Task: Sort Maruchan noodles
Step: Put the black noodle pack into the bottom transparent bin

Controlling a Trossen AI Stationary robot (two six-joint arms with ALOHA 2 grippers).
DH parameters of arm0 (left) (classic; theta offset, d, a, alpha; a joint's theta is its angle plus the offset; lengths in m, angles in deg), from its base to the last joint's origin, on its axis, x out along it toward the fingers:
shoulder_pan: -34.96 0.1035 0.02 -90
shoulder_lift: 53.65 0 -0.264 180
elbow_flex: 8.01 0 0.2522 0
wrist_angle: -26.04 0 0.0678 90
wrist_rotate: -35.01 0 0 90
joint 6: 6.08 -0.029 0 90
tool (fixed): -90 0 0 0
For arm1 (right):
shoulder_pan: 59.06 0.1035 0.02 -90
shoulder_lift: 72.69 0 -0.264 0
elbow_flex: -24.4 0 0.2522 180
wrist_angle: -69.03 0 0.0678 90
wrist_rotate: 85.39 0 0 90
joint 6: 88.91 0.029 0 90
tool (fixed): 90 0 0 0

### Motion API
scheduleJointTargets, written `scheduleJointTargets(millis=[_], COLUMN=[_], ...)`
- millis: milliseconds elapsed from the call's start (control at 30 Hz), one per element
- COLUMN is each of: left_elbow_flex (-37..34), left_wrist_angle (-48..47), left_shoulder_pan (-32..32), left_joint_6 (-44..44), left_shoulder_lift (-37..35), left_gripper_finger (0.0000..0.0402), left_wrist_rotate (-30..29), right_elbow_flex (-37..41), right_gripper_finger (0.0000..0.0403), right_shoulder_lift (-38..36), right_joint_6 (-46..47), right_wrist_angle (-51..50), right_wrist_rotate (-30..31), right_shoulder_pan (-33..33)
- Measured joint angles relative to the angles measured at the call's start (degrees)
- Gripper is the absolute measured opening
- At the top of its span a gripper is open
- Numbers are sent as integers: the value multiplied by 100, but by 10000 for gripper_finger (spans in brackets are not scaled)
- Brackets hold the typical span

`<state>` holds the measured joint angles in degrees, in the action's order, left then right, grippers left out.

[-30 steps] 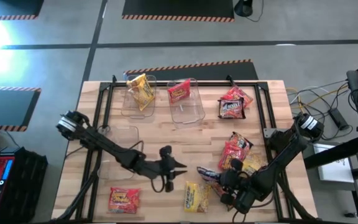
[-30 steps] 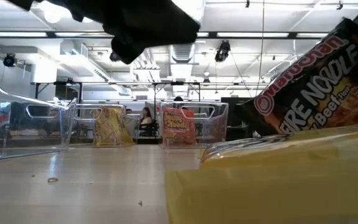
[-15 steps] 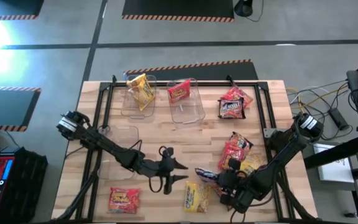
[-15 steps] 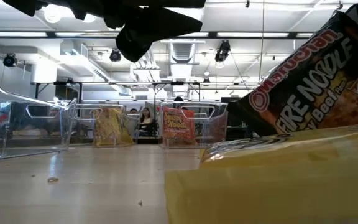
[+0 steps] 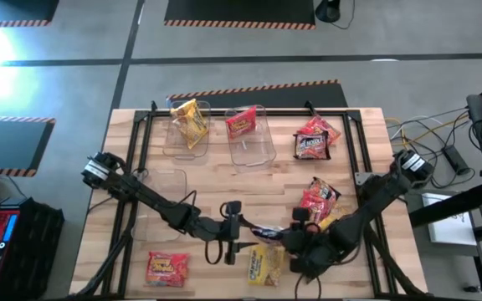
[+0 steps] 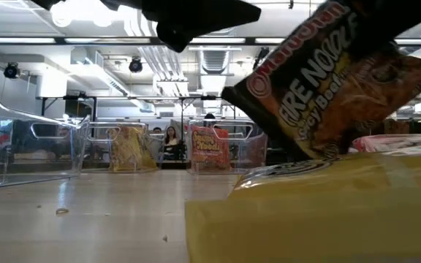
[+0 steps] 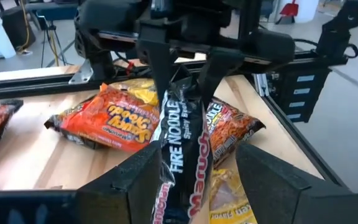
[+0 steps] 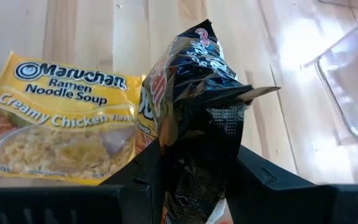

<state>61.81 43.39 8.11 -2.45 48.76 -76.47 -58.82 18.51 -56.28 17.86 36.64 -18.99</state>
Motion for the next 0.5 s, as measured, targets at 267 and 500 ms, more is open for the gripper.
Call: scheduleJointTargets(millis=[267, 500], left_elbow_flex=[43, 43], left_wrist_angle=[-116, -118], left_shoulder_pan=[7, 22], left_joint_6=[-163, -167], left_shoulder_lift=[7, 7], left_gripper_finger=[192, 192], left_wrist_rotate=[-18, -332], right_elbow_flex=[-241, -544], right_gripper_finger=[114, 114], right_shoulder_lift=[0, 0], right_joint_6=[-889, -1556], right_wrist_angle=[-2, 2], right_wrist_rotate=[-252, -255], right_shoulder_pan=[-304, -450])
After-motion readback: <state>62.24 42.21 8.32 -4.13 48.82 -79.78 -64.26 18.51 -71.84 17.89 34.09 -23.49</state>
